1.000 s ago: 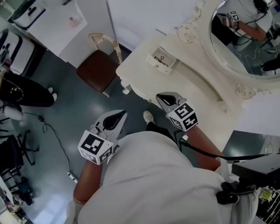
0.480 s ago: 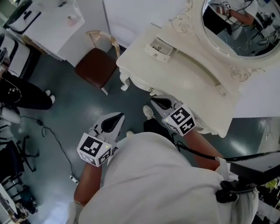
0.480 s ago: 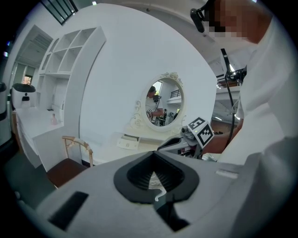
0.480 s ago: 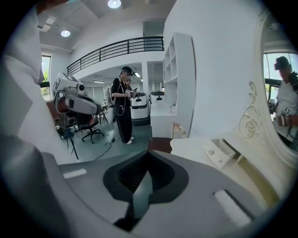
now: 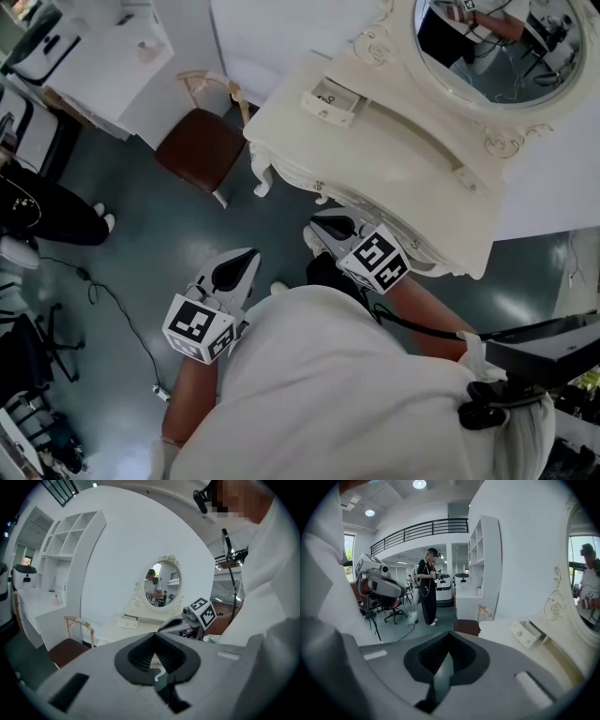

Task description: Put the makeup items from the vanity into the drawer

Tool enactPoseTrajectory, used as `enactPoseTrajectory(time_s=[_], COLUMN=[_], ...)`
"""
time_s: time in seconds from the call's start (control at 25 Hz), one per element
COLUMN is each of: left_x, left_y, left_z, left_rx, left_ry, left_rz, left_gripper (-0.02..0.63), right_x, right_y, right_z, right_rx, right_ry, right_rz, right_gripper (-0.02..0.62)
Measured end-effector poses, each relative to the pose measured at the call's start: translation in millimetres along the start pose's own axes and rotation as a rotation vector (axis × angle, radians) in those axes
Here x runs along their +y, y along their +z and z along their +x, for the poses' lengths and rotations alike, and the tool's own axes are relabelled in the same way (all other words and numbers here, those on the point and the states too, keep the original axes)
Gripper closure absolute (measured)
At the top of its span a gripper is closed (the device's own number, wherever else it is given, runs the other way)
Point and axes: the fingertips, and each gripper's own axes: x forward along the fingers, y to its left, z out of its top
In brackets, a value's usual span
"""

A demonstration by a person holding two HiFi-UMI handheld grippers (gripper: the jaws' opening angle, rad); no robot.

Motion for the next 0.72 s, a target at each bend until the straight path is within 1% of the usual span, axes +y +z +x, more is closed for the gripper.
enactPoseTrajectory(time_s=[0.4,0.72], left_x=[-6,-9], left_y=[-12,-18], left_z=[-21,-24], left_rx=[-0.011,-0.011], left_ry=[0.002,0.015], left_rz=[-0.005,-0.013], left_gripper=[0.604,0.604], right_x=[28,34], right_y=[4,6], right_z=[2,1], right_rx=[-0.007,-0.017], right_ry=[0.008,0.02], right_rz=[-0.024,-0.033], right_gripper=[0.595,0.595])
